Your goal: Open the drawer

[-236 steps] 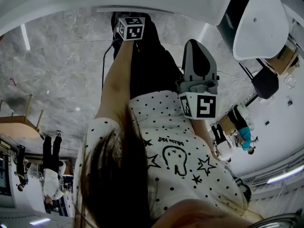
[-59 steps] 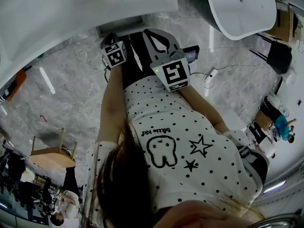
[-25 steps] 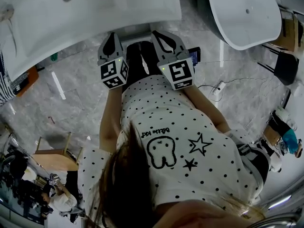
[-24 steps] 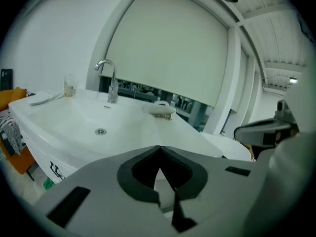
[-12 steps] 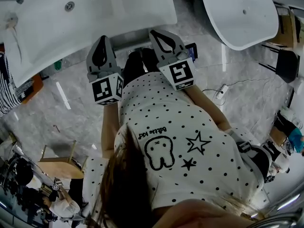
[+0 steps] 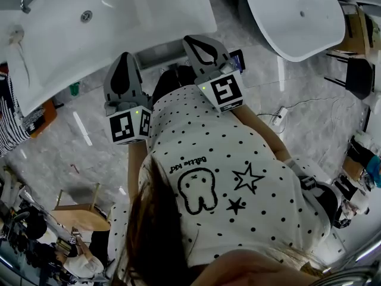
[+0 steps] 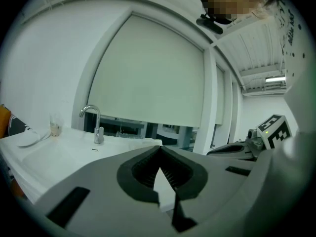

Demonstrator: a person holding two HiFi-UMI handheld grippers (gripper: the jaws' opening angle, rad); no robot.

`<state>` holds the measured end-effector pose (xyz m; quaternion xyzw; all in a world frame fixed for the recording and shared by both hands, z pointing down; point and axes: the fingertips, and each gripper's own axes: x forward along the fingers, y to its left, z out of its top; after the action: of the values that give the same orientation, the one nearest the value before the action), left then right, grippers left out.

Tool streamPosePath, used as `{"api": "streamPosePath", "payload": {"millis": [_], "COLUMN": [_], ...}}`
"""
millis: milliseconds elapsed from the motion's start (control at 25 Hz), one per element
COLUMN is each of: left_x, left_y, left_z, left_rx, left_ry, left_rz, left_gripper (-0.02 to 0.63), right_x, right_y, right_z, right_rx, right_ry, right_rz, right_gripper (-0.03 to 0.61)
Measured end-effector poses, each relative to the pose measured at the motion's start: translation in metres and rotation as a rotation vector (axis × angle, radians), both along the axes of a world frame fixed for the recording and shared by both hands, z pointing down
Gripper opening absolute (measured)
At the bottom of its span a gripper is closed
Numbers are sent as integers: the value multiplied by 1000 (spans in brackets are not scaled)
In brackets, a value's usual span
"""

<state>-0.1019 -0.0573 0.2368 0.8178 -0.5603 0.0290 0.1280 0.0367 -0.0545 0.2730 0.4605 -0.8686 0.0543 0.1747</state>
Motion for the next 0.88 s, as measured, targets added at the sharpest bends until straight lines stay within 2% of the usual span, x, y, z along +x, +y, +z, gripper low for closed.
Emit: {"api": "streamPosePath", "payload": {"millis": [160, 360, 880], "left_x": [11, 11, 11], "left_y": [7, 4, -7], "left_z": [4, 8, 4], "left_rx": [-22, -29, 3], "left_ry": [22, 41, -5], "left_rz": [31, 21, 39], "left_gripper": [5, 5, 5], "right_x": [5, 7, -3], "right_y": [-4, -9, -21], "right_z": [-7, -8, -5], "right_rx": [22, 30, 26], "right_ry": [2, 1, 9], "right_rz": [12, 17, -2], "right_gripper": [15, 14, 14]}}
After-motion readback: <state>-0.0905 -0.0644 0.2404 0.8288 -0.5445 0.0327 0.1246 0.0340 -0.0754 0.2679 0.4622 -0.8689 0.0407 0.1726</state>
